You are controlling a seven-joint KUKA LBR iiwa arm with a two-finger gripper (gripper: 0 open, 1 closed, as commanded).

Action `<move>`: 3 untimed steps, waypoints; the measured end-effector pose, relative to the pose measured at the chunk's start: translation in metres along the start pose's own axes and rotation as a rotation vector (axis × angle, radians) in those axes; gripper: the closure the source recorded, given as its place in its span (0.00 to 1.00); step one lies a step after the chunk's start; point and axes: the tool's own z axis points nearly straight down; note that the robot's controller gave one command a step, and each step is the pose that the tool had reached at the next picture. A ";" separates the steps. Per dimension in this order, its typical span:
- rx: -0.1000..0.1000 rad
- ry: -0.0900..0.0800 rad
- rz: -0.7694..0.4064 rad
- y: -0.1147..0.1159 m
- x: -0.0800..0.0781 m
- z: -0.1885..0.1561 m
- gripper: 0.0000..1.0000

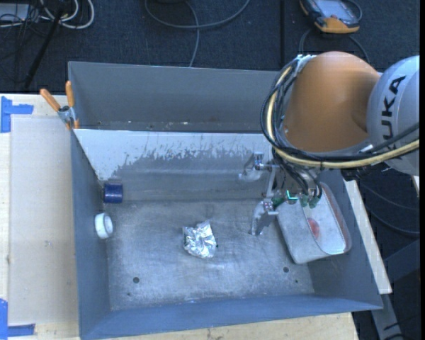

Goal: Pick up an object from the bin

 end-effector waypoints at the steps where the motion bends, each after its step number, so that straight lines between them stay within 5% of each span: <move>1: 0.000 0.002 -0.176 0.061 0.066 0.132 0.00; 2: -0.008 -0.027 -0.094 0.022 0.056 0.169 0.00; 3: -0.005 -0.042 -0.090 0.020 0.052 0.166 1.00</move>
Offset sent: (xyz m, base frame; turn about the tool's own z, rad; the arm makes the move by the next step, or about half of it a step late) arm -0.0642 0.0593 -0.1267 -0.1733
